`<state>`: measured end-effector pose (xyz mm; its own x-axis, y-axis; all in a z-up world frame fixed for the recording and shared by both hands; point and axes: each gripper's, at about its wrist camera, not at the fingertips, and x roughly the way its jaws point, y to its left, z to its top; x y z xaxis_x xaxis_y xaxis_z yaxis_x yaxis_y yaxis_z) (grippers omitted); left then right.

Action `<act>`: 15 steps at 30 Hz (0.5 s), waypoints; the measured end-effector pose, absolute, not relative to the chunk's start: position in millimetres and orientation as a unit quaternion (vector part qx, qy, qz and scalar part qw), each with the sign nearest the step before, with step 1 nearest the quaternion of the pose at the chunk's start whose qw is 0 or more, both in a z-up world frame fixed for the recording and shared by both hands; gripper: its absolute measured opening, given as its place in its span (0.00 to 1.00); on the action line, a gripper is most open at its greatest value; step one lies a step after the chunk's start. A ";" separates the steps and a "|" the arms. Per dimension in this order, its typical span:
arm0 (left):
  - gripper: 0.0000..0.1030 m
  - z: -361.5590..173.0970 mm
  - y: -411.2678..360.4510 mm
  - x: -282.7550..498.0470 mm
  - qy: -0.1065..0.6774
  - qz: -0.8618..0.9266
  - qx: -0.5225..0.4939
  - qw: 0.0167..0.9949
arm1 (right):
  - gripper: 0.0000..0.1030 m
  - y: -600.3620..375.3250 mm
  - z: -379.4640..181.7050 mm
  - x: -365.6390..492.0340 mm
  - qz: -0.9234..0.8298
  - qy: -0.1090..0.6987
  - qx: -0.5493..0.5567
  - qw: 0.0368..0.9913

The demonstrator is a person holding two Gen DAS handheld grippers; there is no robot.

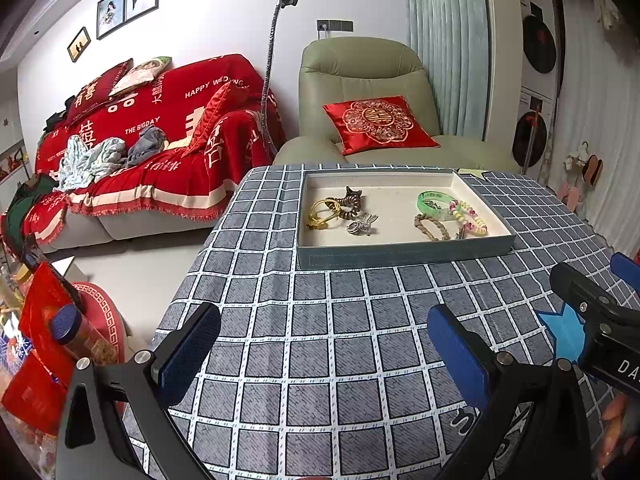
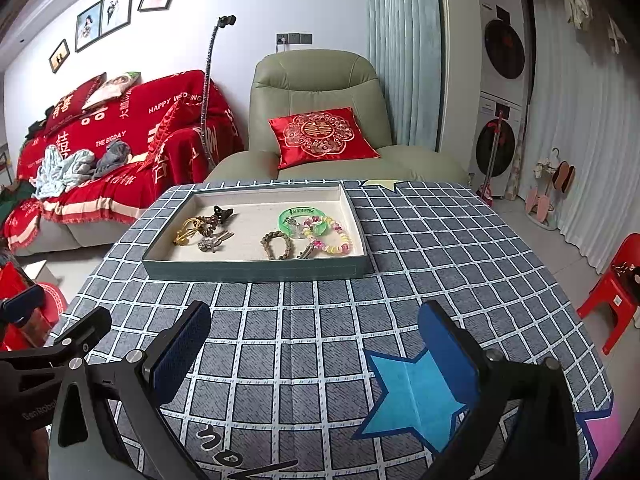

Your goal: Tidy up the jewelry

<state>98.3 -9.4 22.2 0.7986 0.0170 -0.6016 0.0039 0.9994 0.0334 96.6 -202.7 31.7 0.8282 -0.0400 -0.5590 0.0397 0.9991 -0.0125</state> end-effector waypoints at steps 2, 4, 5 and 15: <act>1.00 23.0 -9.5 97.7 0.317 0.004 0.017 0.948 | 1.00 -202.3 32.4 96.2 -0.020 0.292 0.001 0.956; 1.00 23.5 -9.5 97.1 0.317 0.004 0.017 0.948 | 1.00 -202.3 32.1 96.5 -0.021 0.292 0.000 0.956; 1.00 23.6 -9.3 97.0 0.317 0.004 0.017 0.948 | 1.00 -202.4 32.2 96.5 -0.021 0.293 0.000 0.956; 1.00 22.2 -5.5 97.1 0.323 0.006 0.010 0.947 | 1.00 -200.3 33.2 96.7 -0.020 0.293 0.000 0.956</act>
<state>97.1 -5.5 22.2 0.7919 0.0172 -0.6104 -0.0049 0.9998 0.0218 96.7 -200.3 33.2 0.8280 -0.0379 -0.5595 0.0377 0.9992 -0.0118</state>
